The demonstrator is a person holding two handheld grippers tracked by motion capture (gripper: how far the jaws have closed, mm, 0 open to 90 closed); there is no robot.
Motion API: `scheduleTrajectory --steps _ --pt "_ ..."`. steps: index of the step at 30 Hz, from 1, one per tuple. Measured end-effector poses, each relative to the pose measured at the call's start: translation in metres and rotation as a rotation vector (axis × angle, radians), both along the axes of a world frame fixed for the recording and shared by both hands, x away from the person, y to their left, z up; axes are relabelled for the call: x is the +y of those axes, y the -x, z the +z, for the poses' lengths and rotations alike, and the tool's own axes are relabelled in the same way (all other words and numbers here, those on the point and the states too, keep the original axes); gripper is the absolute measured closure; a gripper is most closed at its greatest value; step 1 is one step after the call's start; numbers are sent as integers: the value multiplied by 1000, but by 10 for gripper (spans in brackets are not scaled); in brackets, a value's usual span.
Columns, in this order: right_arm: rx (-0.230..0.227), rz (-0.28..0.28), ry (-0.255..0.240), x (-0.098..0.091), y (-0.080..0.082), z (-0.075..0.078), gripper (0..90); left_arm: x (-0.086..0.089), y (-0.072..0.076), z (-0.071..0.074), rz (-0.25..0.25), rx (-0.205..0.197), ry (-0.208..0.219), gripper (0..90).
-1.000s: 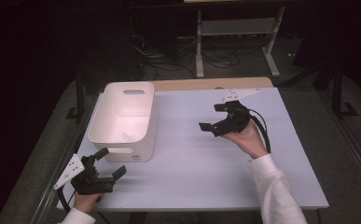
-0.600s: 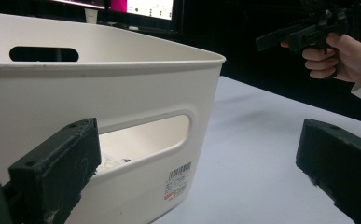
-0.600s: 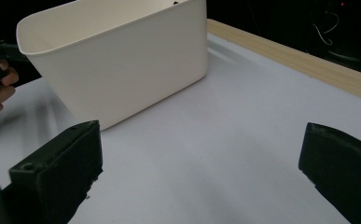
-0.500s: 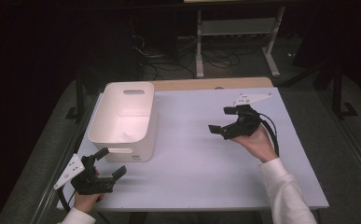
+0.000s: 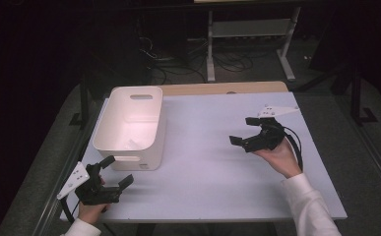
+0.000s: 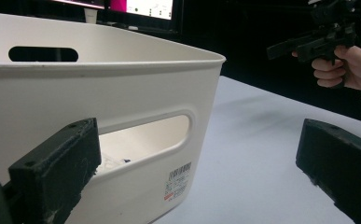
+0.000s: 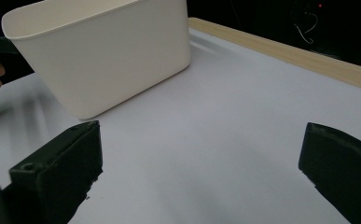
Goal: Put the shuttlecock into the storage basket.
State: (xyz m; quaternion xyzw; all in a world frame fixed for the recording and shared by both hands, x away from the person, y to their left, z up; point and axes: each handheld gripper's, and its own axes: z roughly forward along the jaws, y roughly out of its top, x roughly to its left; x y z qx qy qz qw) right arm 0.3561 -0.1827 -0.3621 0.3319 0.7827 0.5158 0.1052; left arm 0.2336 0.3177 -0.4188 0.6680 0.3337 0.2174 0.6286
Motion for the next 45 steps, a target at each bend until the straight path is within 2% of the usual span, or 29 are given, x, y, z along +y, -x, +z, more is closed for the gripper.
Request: scheduleTrajectory --steps 9,14,27,37,45 --pt "-17 -24 -3 -13 9 -6 0 0 0 0 0 0 -1 0" --pt "-47 -46 -8 -18 13 -8 0 0 0 0 0 -1 -1 0" --pt "-66 -47 -2 -23 24 -17 0 1 0 0 2 3 -2 0" --pt "-84 -60 -28 -35 35 -23 0 0 0 1 -3 1 -6 0" --pt "-85 -79 -20 -44 43 -33 0 0 0 1 -1 -1 -4 0"
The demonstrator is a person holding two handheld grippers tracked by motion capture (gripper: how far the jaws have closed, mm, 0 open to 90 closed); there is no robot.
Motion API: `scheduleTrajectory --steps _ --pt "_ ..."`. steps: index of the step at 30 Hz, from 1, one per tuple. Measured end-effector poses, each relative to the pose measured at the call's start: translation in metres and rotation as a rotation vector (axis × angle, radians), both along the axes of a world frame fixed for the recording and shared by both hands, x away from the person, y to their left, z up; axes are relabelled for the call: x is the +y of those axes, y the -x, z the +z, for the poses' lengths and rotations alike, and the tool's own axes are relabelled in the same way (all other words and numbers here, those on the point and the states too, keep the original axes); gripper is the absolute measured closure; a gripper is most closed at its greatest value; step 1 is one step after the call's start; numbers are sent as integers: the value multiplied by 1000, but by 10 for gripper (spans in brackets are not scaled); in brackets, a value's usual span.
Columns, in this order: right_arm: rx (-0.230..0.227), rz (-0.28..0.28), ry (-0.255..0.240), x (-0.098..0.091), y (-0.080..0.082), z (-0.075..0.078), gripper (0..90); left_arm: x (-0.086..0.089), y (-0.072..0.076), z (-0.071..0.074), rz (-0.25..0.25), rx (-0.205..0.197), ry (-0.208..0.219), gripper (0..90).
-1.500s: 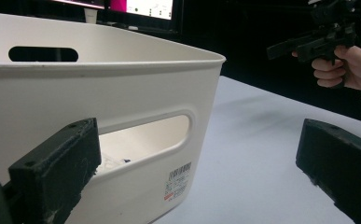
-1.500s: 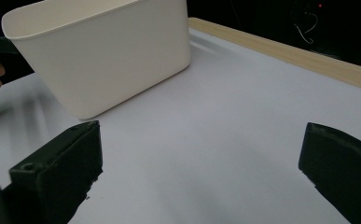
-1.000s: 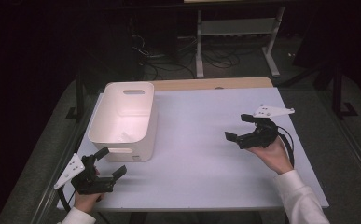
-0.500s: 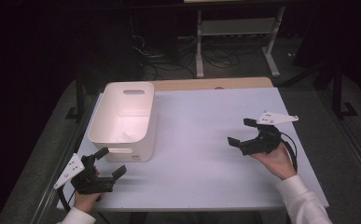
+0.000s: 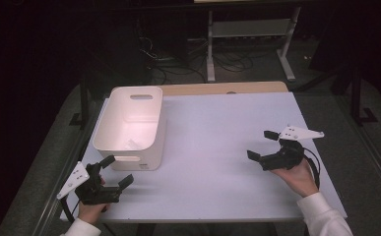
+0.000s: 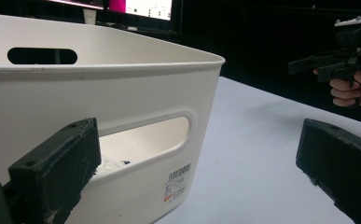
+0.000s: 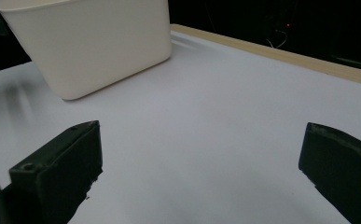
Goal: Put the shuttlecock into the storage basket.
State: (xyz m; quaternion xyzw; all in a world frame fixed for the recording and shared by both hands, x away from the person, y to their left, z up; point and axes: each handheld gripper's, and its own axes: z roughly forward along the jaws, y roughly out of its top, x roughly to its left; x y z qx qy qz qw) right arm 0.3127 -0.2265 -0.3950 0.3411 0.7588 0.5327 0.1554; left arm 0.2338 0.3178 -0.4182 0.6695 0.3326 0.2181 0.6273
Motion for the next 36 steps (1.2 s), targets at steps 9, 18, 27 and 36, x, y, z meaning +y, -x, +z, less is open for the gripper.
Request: scheduleTrajectory --steps 9,18,27,36 --pt "-10 -17 -6 -9 6 -10 0 0 1 0 6 -2 1 0" --pt "-24 -35 -23 -17 13 -17 0 1 1 0 4 -6 3 0" --pt "-40 -54 -19 -26 22 -26 0 0 1 0 0 -8 6 0" --pt "-42 -70 -13 -30 25 -30 0 0 1 0 -4 -9 10 0"
